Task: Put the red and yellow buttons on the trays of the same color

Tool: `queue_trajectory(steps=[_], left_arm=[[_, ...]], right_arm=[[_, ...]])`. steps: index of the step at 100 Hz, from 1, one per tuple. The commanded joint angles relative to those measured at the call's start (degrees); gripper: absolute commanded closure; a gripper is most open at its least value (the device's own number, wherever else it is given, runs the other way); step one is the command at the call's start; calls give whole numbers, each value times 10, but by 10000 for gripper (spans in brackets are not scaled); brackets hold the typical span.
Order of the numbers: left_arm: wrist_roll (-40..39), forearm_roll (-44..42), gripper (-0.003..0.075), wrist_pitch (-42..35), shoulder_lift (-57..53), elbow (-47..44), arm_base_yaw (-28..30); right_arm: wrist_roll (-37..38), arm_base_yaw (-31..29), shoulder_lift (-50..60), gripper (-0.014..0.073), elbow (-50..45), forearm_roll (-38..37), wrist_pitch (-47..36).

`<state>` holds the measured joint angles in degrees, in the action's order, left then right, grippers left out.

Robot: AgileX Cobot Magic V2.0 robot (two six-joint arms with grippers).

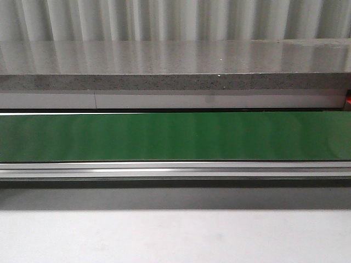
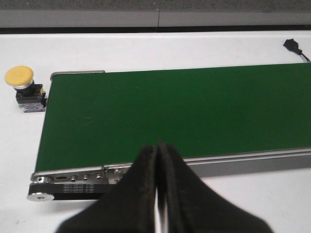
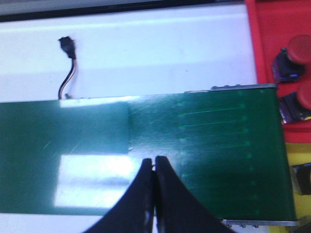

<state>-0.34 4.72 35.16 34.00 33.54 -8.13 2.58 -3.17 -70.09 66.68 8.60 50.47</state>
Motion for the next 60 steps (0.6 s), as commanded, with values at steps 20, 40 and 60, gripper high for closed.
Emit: queue_trajectory(steps=[20, 40, 60], left_arm=[[-3, 5, 740, -42, 1, 16, -3], [-3, 5, 740, -42, 1, 16, -3], [-3, 5, 740, -42, 1, 16, -3]], right_arm=[[-50, 81, 111, 661, -100, 0, -106], [-61, 95, 199, 661, -191, 0, -143], [-70, 95, 283, 661, -258, 0, -142]])
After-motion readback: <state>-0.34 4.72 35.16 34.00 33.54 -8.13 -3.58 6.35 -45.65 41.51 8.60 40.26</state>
